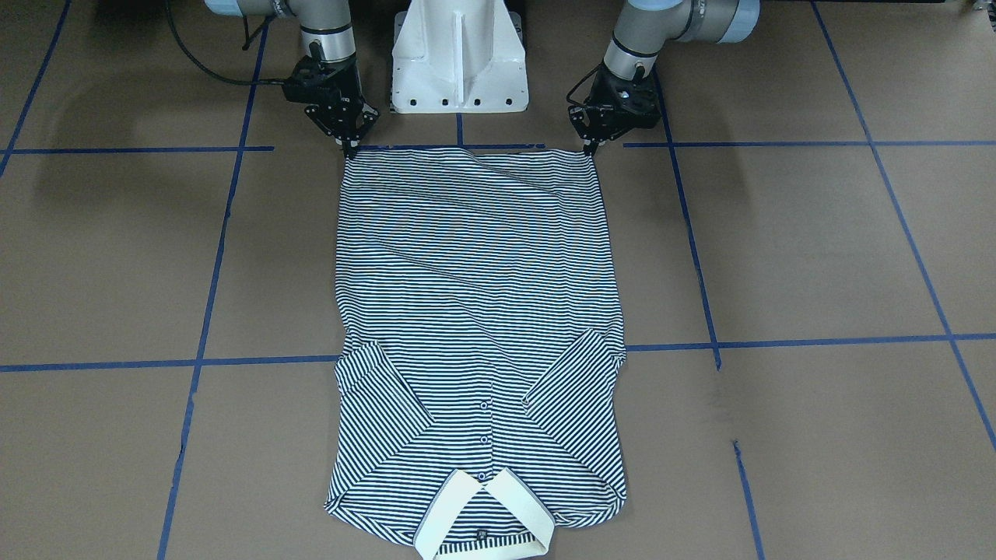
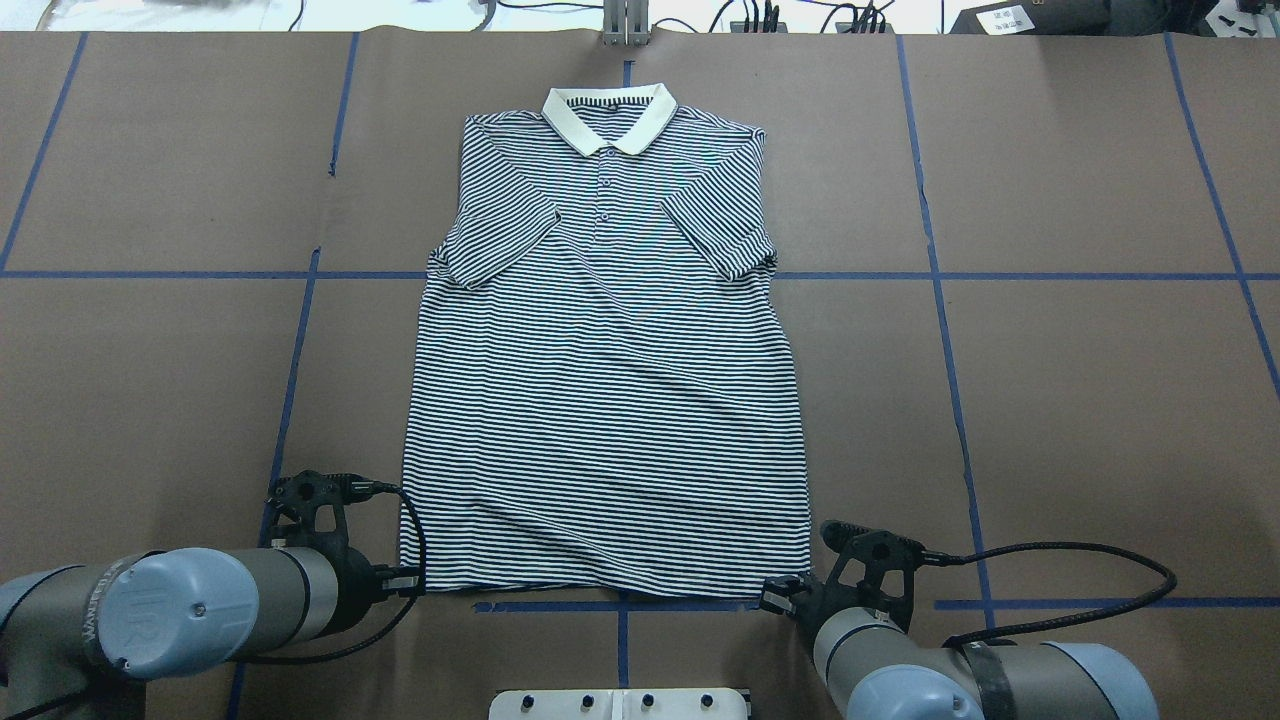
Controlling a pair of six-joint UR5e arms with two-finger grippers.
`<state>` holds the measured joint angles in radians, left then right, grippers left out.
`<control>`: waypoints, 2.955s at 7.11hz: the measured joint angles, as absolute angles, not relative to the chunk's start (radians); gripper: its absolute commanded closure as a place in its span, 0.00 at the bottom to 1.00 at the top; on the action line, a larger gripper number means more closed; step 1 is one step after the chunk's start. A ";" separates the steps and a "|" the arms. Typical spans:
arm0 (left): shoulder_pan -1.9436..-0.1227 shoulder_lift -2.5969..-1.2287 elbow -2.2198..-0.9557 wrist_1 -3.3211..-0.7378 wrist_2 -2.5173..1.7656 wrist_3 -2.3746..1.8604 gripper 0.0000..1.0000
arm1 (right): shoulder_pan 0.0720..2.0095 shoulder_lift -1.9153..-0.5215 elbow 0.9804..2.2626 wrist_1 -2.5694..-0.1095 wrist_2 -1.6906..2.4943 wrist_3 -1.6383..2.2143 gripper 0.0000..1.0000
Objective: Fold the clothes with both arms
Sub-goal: 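Lift the hem with both grippers and carry it toward the collar, then lay the hem down near the collar and open both grippers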
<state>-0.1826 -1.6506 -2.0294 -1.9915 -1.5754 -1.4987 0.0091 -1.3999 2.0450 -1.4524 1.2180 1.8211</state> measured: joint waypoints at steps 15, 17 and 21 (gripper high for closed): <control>-0.715 -2.056 -2.067 -1.387 -1.847 -1.005 1.00 | 0.598 -1.065 2.063 -1.773 1.630 1.420 1.00; -0.763 -2.067 -1.842 -1.604 -1.843 -0.980 1.00 | 0.648 -1.004 1.817 -1.583 1.633 1.387 1.00; -0.786 -2.124 -1.508 -1.889 -1.828 -0.973 1.00 | 0.677 -0.860 1.381 -1.289 1.622 1.371 1.00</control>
<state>-0.7860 -2.1238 -1.5078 -1.8887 -1.8276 -0.9733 0.6771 -0.8600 1.3809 -1.2889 1.6217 1.3711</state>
